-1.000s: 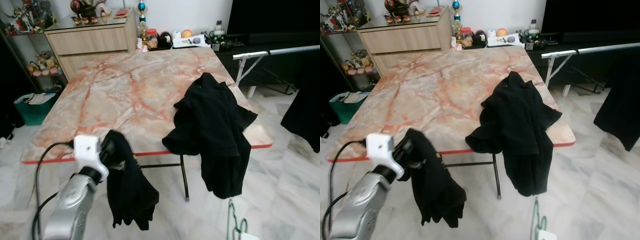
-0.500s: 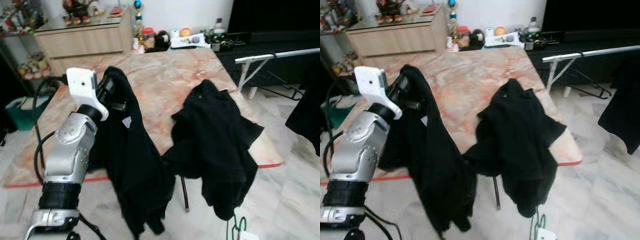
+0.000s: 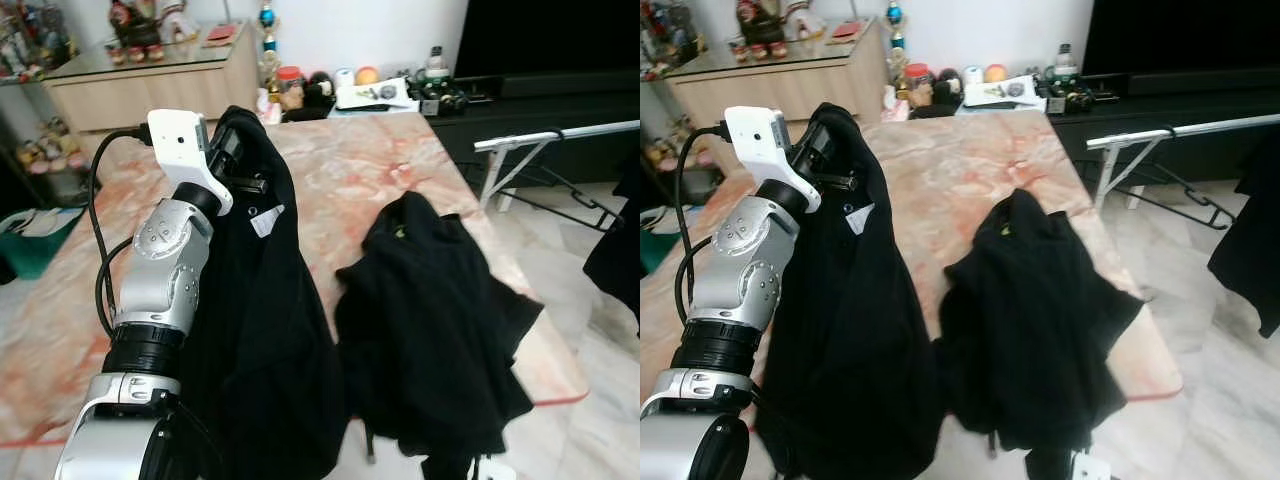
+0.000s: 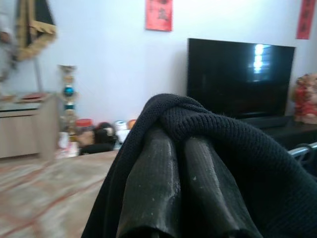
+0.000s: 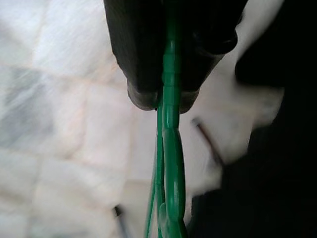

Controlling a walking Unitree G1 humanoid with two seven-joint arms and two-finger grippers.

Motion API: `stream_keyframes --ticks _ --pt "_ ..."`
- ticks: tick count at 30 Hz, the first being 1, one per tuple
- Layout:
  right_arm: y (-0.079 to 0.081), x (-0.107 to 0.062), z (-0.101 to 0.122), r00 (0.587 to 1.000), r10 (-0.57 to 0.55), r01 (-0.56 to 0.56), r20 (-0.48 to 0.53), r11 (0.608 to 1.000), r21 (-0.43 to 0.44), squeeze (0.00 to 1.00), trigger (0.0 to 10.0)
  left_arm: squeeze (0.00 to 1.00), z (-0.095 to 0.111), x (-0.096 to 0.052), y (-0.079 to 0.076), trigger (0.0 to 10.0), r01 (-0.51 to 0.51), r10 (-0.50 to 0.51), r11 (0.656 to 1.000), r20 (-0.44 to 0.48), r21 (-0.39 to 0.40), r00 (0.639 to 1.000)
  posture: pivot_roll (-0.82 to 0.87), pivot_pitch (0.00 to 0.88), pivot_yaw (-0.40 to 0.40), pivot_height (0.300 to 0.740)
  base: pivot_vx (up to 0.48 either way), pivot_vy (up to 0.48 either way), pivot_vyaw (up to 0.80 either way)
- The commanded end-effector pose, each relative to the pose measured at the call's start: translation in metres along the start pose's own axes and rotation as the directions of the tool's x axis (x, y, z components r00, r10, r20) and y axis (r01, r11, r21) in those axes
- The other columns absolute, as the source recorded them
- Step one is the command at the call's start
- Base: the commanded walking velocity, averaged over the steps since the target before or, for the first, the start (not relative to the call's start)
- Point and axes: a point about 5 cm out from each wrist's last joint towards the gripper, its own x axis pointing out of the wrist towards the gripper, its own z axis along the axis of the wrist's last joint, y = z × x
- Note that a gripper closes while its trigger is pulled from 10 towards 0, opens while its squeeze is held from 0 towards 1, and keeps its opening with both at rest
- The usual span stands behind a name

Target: Hang hanger

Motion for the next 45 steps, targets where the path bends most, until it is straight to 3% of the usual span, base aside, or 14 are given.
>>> stream_keyframes --ticks 1,6,8,9,11,19,20,21,23,31,34,40,43,45 --pt "0.008 0.0 0.0 1.0 0.019 -0.019 -0.002 1.0 0.008 0.0 10.0 0.0 0.008 -0.002 0.012 10.0 -0.052 0.051 0.998 0.042 0.044 0.998 0.04 0.058 0.071 0.721 0.48 0.0 0.0" --pt "0.008 0.0 -0.001 1.0 0.025 -0.025 -0.007 1.0 -0.001 0.0 10.0 0.0 -0.02 -0.012 0.008 10.0 -0.045 0.049 0.998 -0.089 0.052 0.995 0.04 0.06 0.07 0.721 0.262 0.0 0.0" --pt "0.008 0.0 -0.002 1.0 0.024 -0.024 -0.009 1.0 0.0 0.0 10.0 0.0 -0.054 -0.039 -0.008 10.0 0.046 -0.033 0.998 -0.241 0.047 0.97 0.03 0.063 0.071 0.721 0.0 0.0 0.0" --pt "0.008 0.0 -0.002 1.0 0.024 -0.024 -0.009 1.0 0.0 0.0 10.0 0.0 -0.054 -0.039 -0.008 10.0 0.046 -0.033 0.998 -0.241 0.047 0.97 0.03 0.063 0.071 0.721 0.0 0.0 0.0" --pt "0.007 0.0 -0.002 1.0 0.023 -0.023 -0.01 1.0 -0.001 0.0 10.0 0.0 -0.069 -0.06 -0.012 10.0 0.063 -0.043 0.996 -0.304 0.056 0.952 0.03 0.064 0.071 0.721 0.0 0.0 0.0" --pt "0.005 0.0 -0.003 1.0 0.017 -0.017 -0.019 1.0 -0.004 0.0 10.0 0.0 -0.07 -0.117 0.001 10.0 0.038 -0.013 0.997 -0.372 0.06 0.928 0.05 0.055 0.069 0.721 0.0 0.0 0.0" --pt "0.005 0.0 -0.003 1.0 0.018 -0.019 -0.02 1.0 -0.004 0.0 10.0 0.6 -0.069 -0.127 0.001 10.0 0.043 -0.014 0.997 -0.385 0.068 0.923 0.05 0.053 0.068 0.721 0.0 0.0 0.0" --pt "0.005 0.0 -0.003 1.0 0.019 -0.019 -0.02 1.0 -0.004 0.0 10.0 0.6 -0.069 -0.13 0.001 10.0 0.044 -0.013 0.996 -0.391 0.071 0.92 0.05 0.053 0.068 0.721 0.0 0.0 0.0" --pt "0.005 0.0 -0.003 1.0 0.021 -0.021 -0.021 1.0 -0.006 0.0 10.0 1.0 -0.069 -0.139 0.0 10.0 0.057 -0.022 0.996 -0.406 0.074 0.913 0.05 0.05 0.068 0.721 0.0 0.0 0.0" --pt "0.004 0.0 -0.003 1.0 0.021 -0.022 -0.021 1.0 -0.011 0.0 10.0 1.0 -0.066 -0.16 -0.013 10.0 0.164 -0.106 0.982 -0.455 0.09 0.884 0.05 0.052 0.068 0.721 0.0 0.0 0.0" --pt "0.002 -0.001 -0.005 0.999 0.02 -0.021 -0.026 1.0 -0.015 0.0 10.0 1.0 -0.06 -0.179 -0.004 10.0 0.15 -0.087 0.984 -0.48 0.095 0.873 0.05 0.054 0.064 0.721 0.0 0.0 0.0" --pt "0.002 -0.002 -0.008 0.999 0.026 -0.027 -0.035 0.999 -0.027 0.0 10.0 1.0 -0.059 -0.192 -0.002 10.0 0.242 -0.131 0.96 -0.538 0.14 0.833 0.05 0.052 0.061 0.721 0.0 0.0 0.0" --pt "0.001 -0.002 -0.009 0.999 0.026 -0.027 -0.035 0.999 -0.03 0.0 10.0 1.0 -0.056 -0.191 0.02 10.0 0.014 0.061 0.988 -0.476 0.151 0.878 0.05 0.046 0.062 0.721 0.0 0.0 0.0" --pt "0.001 -0.002 -0.009 0.999 0.026 -0.027 -0.035 0.999 -0.031 0.0 10.0 1.0 -0.055 -0.193 0.024 10.0 -0.017 0.092 0.987 -0.467 0.163 0.879 0.05 0.045 0.061 0.721 0.0 0.0 0.0"
